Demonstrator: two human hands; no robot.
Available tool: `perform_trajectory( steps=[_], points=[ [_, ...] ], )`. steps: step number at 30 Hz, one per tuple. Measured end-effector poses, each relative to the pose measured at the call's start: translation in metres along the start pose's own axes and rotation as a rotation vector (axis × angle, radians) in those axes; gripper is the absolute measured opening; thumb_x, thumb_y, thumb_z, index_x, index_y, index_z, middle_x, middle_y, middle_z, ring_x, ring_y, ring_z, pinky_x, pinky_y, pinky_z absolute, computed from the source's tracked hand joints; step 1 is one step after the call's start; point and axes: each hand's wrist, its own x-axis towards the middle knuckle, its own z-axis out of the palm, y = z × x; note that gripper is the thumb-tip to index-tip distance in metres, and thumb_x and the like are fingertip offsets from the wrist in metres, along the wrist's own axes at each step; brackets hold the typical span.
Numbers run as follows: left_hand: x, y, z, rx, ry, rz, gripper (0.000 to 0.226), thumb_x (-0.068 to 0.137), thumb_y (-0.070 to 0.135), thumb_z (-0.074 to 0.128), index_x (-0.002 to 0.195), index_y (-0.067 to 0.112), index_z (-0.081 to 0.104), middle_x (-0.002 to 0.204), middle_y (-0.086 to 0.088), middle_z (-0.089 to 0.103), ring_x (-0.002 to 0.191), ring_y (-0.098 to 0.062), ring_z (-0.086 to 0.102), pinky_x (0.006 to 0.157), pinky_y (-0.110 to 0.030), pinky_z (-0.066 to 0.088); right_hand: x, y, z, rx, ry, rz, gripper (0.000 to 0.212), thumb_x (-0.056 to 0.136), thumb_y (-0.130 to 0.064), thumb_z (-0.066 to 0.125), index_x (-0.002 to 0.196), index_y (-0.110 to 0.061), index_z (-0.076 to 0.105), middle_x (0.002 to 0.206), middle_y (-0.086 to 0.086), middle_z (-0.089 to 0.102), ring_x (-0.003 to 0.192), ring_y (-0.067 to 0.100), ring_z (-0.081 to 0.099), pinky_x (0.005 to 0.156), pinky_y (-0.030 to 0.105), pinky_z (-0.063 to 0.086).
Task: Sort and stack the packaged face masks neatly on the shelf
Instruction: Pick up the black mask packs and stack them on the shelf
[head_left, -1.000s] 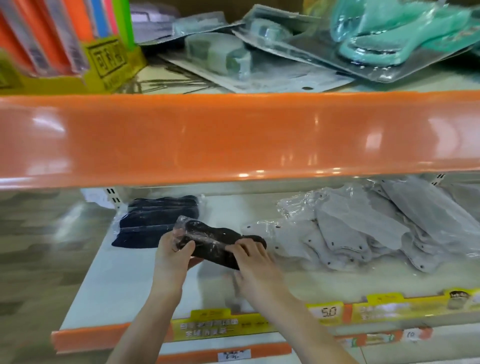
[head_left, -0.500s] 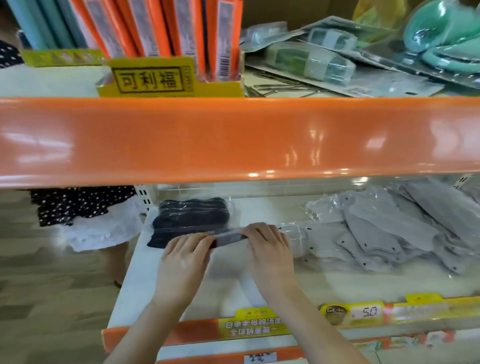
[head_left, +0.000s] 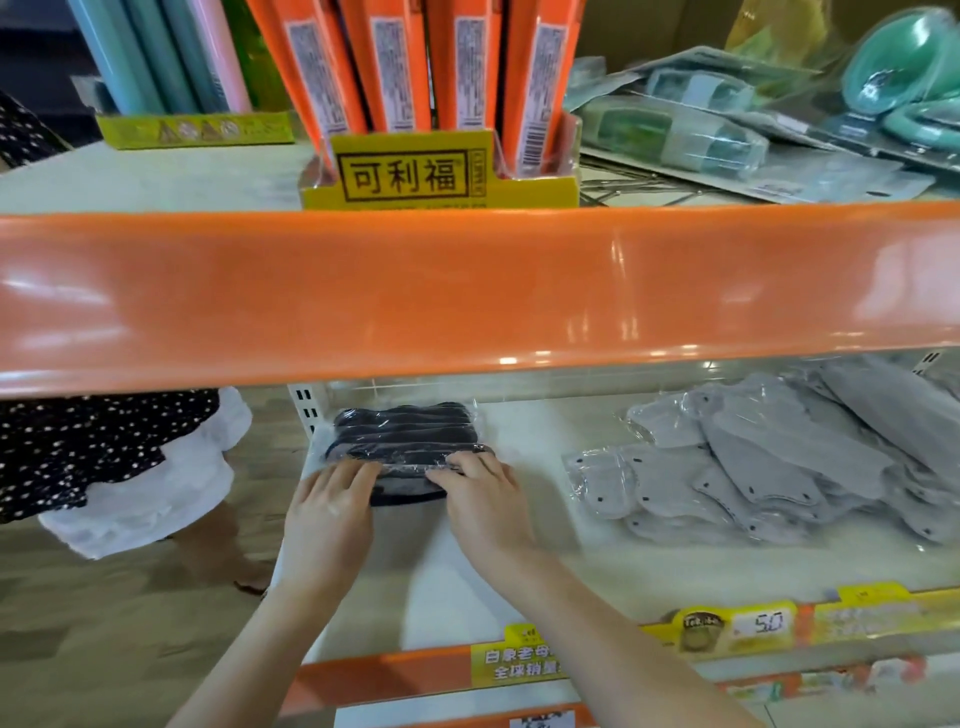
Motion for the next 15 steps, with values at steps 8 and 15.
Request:
perform_trajectory(
  steps=[8, 15],
  points=[
    [-0.013, 0.004, 0.015, 0.008, -0.259, -0.023, 0.039, 0.08, 0.031, 0.039, 0.093, 0.012, 0.071, 0.095, -0.002, 0.07, 0.082, -0.027, 0.068, 0.065, -0.036, 0.053, -0.001, 0.001, 0.02, -0.019, -0.038, -0.016, 0.036, 0.071, -0.017, 0.076, 0.106, -0.021, 0.071, 0.114, 0.001, 0.066, 0.105, 0.022, 0.062, 0.094, 0.042, 0.048],
    [-0.033, 0.01, 0.015, 0.08, -0.256, -0.087, 0.037, 0.08, 0.032, 0.038, 0.09, 0.015, 0.069, 0.098, -0.001, 0.069, 0.086, -0.025, 0.067, 0.063, -0.034, 0.05, 0.001, 0.008, 0.013, -0.001, -0.175, -0.065, 0.052, 0.097, -0.036, 0.048, 0.14, -0.01, 0.043, 0.15, 0.007, 0.035, 0.139, 0.024, 0.027, 0.112, 0.039, 0.019]
  ],
)
